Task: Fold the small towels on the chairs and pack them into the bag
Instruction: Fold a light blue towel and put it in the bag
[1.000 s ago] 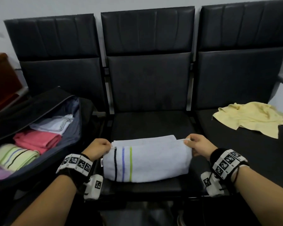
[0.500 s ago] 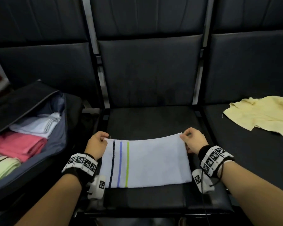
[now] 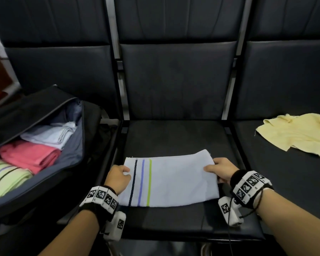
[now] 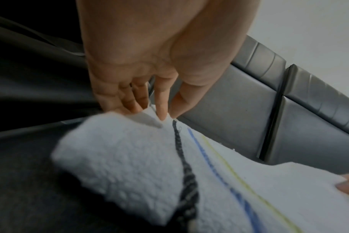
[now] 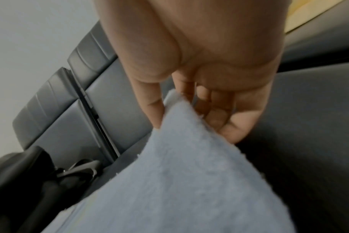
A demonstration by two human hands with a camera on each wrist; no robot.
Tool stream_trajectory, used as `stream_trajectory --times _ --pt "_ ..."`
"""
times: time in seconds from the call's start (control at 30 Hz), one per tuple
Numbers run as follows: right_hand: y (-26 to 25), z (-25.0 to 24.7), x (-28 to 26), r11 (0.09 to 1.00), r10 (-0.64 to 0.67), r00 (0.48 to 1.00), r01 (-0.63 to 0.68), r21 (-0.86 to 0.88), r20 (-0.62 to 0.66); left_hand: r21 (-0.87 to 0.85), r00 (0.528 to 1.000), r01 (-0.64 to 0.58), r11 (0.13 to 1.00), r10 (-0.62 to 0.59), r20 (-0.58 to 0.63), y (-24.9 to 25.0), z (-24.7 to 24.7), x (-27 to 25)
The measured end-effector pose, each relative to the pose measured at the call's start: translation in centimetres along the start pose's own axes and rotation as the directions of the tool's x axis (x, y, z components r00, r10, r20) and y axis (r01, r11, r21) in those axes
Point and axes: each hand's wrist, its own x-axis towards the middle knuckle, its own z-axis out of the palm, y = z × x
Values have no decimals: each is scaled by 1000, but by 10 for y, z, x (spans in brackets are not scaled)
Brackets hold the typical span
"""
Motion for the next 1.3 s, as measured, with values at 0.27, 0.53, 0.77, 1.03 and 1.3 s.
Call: stream_trajectory --times 0.27,0.53,0.77,1.03,1.3 --pt "-49 15 -36 974 -130 989 114 197 74 -53 982 -189 981 189 -7 46 8 -21" --pt "-98 107 -57 950 -249 912 164 266 327 -617 913 175 767 109 394 76 -6 -45" --pt "-81 127 -47 962 -271 878 230 148 394 -580 959 108 807 70 276 43 1 -43" --pt "-45 103 -40 865 -373 851 463 -192 371 -500 982 31 866 68 179 21 -6 -33" --pt "-26 124 -49 485 -398 750 660 -574 527 -63 997 58 996 -61 -55 9 -7 -34"
